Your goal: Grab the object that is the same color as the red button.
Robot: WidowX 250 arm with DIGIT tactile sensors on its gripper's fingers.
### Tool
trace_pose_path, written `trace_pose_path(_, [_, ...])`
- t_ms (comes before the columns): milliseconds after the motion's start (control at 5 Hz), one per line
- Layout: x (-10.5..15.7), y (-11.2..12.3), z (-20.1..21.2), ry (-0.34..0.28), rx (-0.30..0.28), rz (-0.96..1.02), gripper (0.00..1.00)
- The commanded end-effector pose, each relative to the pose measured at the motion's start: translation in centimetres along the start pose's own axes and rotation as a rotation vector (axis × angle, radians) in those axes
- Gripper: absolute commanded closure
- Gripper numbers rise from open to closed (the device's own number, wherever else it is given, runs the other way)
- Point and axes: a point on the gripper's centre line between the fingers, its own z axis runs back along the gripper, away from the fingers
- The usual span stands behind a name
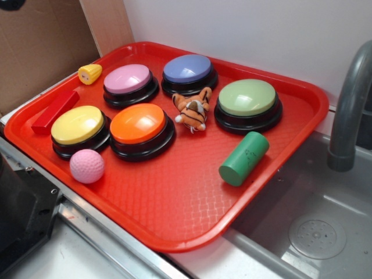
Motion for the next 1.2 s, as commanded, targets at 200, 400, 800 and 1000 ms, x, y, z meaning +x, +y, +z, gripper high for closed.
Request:
trace_pose_path(200, [1.6,1.6,-1.5,-0.012,0.006,0.044,0.0])
trace_pose_path(400, [2.9,3.5,-3.4,0.008,0.007,0.077,0.0])
trace_pose_path(800, [4.3,9.3,-8.0,0.023,0.055,0.243,0.0])
trace_pose_path(1000, [4.5,11.4,-10.3,-0.009,0.087,0.313,0.0])
